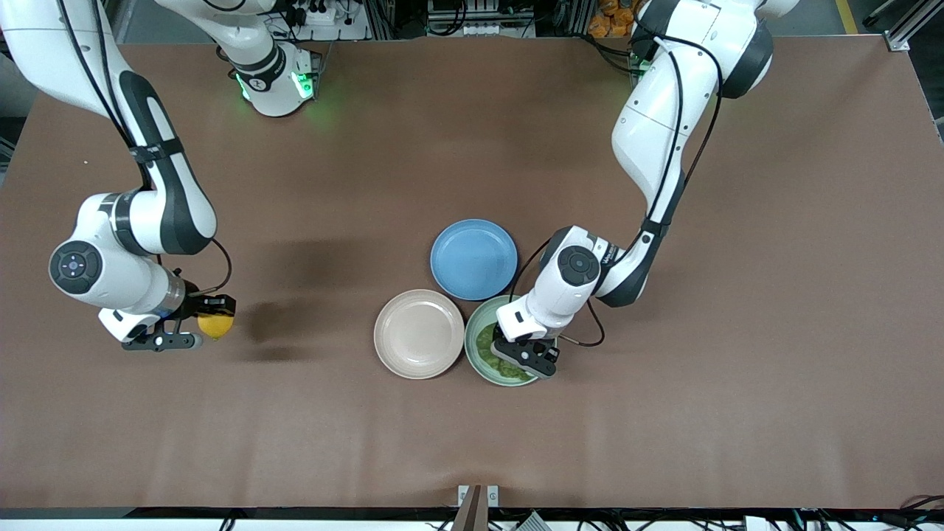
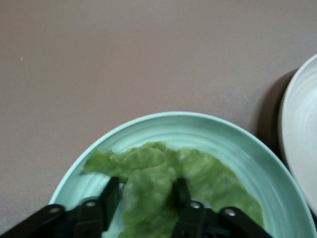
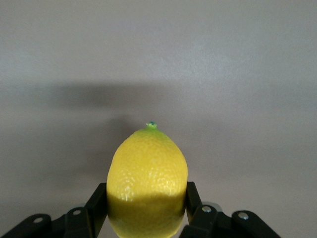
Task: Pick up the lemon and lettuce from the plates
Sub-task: 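Carry the lemon away while the left gripper pinches the lettuce leaf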
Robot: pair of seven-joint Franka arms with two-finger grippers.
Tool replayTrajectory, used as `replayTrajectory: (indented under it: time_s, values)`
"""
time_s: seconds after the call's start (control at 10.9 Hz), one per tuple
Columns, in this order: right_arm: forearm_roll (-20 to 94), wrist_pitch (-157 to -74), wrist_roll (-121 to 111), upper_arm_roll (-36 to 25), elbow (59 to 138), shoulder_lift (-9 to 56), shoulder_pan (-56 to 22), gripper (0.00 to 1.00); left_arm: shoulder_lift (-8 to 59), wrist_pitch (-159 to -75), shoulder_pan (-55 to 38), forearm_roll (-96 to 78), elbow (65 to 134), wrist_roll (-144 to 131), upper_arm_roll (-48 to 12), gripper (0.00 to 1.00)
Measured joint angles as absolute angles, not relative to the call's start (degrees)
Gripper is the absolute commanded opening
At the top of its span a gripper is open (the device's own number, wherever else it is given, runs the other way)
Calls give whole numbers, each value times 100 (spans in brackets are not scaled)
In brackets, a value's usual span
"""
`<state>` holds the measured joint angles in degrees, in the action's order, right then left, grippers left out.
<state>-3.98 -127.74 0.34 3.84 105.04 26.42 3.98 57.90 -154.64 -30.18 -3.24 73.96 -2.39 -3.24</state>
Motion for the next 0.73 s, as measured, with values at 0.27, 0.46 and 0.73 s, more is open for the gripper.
replayTrajectory:
  time_s: [0.27, 0.46, 0.73]
  values:
    - [-398, -12887, 34, 384, 10588, 2787, 451, 0, 5790, -15500, -3022, -324, 7389, -216, -326, 0]
    - [-398, -12975, 35, 382, 10599, 2876, 534, 99, 5789, -15505, -3016, -324, 7378, -216, -328, 0]
    - [-398, -13062, 34, 381, 10610, 3124, 702, 100, 5724, -15067, -2962, -324, 7319, -216, -299, 0]
